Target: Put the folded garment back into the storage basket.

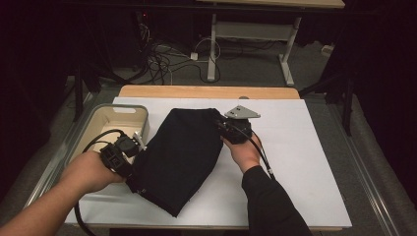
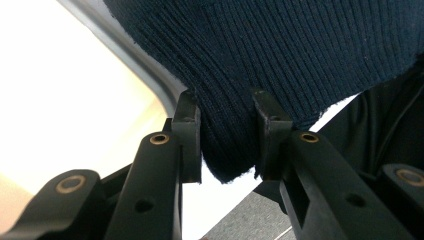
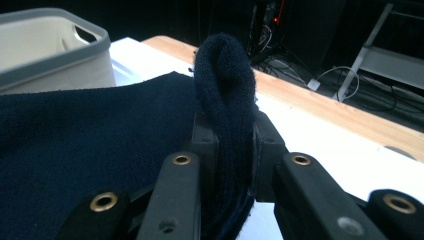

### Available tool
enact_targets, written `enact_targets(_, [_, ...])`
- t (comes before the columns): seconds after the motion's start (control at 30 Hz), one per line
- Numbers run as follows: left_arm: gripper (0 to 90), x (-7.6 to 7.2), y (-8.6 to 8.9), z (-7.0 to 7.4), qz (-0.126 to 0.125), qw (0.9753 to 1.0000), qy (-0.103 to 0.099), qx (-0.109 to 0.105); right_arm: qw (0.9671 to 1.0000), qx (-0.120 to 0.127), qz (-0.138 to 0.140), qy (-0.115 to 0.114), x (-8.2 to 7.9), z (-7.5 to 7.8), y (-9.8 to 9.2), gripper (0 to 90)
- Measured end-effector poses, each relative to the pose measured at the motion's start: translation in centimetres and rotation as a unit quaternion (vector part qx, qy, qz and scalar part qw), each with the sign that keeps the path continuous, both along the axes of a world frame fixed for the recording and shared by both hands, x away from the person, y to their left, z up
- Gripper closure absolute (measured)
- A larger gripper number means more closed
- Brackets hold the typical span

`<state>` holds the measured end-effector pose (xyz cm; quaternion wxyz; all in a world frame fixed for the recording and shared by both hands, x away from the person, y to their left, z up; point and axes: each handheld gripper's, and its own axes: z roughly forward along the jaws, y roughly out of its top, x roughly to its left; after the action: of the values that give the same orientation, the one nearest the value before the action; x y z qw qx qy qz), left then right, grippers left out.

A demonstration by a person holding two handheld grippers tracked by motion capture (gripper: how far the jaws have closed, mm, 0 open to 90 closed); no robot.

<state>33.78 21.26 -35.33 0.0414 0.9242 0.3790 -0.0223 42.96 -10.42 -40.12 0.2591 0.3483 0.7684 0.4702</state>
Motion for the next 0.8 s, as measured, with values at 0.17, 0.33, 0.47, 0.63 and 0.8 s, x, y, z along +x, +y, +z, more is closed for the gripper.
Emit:
enact_targets(0.17, [67.3,0.1,0.4,1.5,-0.002,1.0,-0.001,0.0,1.0,0.003,0.0,-0.007,0.0,0.9,0.1,77.6])
enact_targets(0.33, [67.3,0.1,0.7,2.5,-0.004,1.0,-0.006,0.006,0.9999,0.004,0.002,-0.016,-0.1,2.3,0.5,77.6])
enact_targets(0.47, [67.2,0.2,1.2,3.5,0.001,1.0,-0.007,0.006,0.9997,0.005,0.005,-0.025,0.0,3.6,1.1,77.6])
enact_targets(0.63, [67.3,0.1,2.2,4.6,0.01,0.9999,-0.012,0.005,0.9993,0.004,0.012,-0.036,0.2,4.9,2.0,77.6])
enact_targets(0.8, [67.3,-0.2,3.7,5.2,0.024,0.9995,-0.02,0.006,0.9989,0.008,0.022,-0.04,0.7,5.8,3.6,77.6])
